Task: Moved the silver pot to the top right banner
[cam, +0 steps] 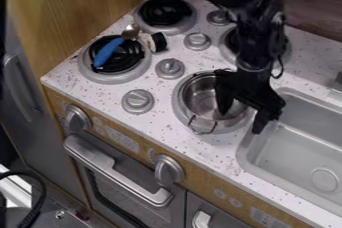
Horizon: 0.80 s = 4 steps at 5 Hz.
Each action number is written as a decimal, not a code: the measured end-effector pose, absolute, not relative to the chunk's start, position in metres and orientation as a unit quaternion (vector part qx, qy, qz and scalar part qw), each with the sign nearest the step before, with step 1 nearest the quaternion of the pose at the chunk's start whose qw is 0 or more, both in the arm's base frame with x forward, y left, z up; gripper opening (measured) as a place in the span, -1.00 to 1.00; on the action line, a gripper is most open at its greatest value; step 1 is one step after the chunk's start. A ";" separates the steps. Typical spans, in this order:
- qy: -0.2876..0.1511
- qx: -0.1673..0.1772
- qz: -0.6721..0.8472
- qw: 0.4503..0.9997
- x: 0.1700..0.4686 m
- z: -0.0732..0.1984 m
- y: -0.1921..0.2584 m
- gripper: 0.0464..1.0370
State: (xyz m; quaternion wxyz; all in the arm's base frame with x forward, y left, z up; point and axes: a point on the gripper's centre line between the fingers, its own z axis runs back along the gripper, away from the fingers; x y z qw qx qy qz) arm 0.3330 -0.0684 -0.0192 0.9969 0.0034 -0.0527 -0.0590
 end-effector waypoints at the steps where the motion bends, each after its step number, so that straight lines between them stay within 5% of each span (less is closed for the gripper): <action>1: -0.051 0.004 -0.073 0.996 0.333 -0.029 -0.068 0.28; 3: -0.063 0.039 -0.105 0.992 0.335 -0.032 -0.053 -0.78; 4: -0.077 0.061 -0.160 0.982 0.340 -0.032 -0.048 -0.93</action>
